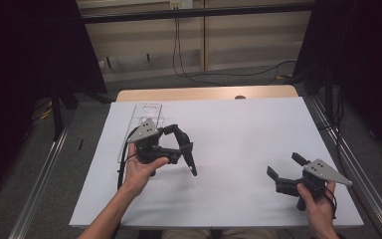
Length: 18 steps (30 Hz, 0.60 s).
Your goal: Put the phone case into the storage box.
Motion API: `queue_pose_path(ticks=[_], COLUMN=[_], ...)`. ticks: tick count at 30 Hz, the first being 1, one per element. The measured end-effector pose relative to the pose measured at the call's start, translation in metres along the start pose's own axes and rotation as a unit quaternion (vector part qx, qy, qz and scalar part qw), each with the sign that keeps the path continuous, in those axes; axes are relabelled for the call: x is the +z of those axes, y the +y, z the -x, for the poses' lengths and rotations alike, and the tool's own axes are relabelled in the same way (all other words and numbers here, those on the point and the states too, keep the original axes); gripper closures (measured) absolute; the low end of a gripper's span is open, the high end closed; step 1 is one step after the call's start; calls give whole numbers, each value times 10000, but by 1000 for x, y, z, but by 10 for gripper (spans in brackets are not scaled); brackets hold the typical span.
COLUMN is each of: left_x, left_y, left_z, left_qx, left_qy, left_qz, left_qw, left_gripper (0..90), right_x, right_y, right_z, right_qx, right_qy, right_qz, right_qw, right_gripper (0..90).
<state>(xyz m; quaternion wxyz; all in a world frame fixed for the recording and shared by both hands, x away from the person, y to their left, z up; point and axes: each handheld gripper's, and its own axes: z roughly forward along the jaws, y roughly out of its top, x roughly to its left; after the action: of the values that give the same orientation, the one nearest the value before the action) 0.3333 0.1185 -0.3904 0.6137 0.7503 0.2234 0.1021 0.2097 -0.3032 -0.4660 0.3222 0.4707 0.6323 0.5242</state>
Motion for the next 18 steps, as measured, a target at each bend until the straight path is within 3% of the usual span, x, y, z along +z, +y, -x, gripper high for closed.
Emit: queue_pose_path(ticks=[2,4,10,18], left_x=[-1,0,-3,-11], left_y=[0,0,1,8], left_z=[-1,-1,-3,-5], left_qx=[19,-23,-93,-172], left_qy=[48,49,206,420], left_qz=[-34,26,42,100], left_qw=[10000,10000,9997,9989], left_gripper=[134,134,134,133], right_x=[-2,-3,-1,-4], right_y=[0,-1,-4,-4], right_z=[3,6,4,6], right_qx=[145,54,-35,-48], right_qy=[-22,-142,-7,-50], right_qz=[21,75,-23,6], right_qw=[9999,9999,10000,10000], right_gripper=[0,0,0,0])
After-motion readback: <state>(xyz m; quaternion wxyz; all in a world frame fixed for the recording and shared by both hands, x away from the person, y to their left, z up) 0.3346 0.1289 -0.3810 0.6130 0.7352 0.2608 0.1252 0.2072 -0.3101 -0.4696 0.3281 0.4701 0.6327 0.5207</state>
